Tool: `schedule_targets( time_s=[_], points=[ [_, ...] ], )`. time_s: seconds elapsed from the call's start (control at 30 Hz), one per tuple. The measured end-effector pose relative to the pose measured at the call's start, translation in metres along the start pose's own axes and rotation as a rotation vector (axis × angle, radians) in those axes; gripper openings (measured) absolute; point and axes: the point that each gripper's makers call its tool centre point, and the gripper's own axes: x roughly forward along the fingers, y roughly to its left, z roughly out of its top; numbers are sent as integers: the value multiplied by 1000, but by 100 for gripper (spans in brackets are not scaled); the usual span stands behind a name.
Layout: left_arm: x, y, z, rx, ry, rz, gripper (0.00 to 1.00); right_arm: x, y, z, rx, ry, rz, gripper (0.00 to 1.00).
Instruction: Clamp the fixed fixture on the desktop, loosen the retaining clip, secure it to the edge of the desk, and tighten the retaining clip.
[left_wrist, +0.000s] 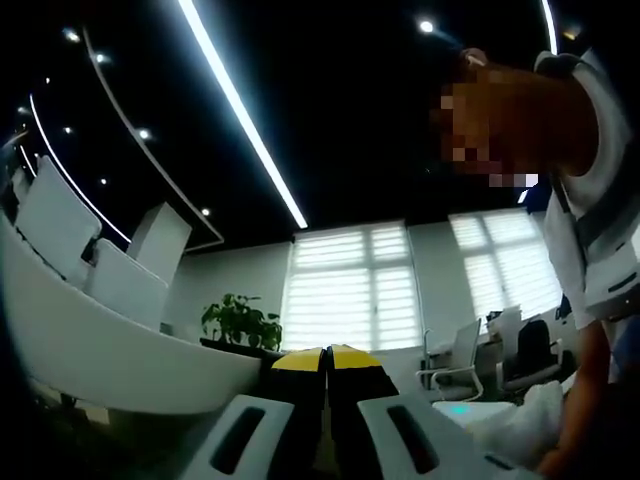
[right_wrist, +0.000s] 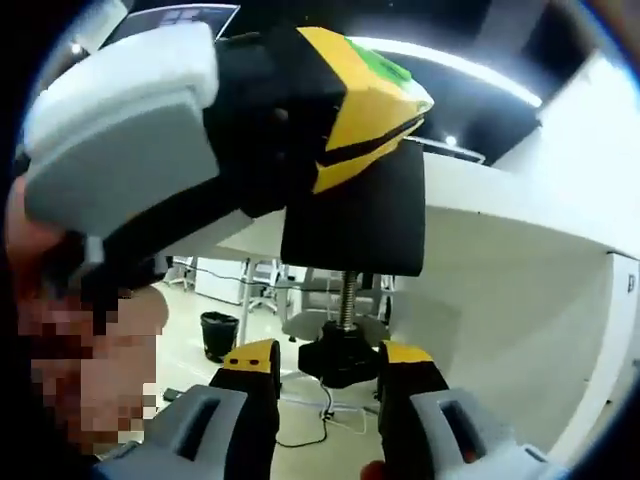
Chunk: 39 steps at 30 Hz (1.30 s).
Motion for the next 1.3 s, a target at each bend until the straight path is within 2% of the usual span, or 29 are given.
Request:
schedule_targets(
  time_s=[0.13,0.33,0.4,0.47,0.53,0.7,0.8,0.9,1.03,1.17,1.27,1.3],
  points=[
    [0,0,0,-2,2,0,2,-2,-6,-1,-21,0,-11,30],
    [0,0,0,0,2,1,2,-1,-3,-1,-5,-25,51,29],
    [0,0,0,1,1,2,2,0,4,1,41,-55,129,29],
    [0,0,0,-1,0,3,2,-1,4,2,48,-85,183,29],
    [0,0,0,-2,-3,3,2,-2,7,2,79,-98,274,29],
    [0,1,0,-5,-5,2,2,-4,14,1,73,-109,492,29],
    [0,1,1,-8,-8,-2,2,-5,17,0,113,-97,583,28],
    [0,1,1,-9,-7,-3,2,-5,18,0,137,-88,636,28],
    [0,1,1,-13,-10,-4,2,-6,19,-1,170,-81,662,28],
    [0,0,1,-6,-8,-3,2,-8,20,-2,212,-70,652,28],
    [0,0,1,-7,-10,-3,2,-7,16,-3,179,-56,590,29],
    [0,0,1,-9,-9,-4,2,-6,11,-3,173,-49,544,32]
  ],
)
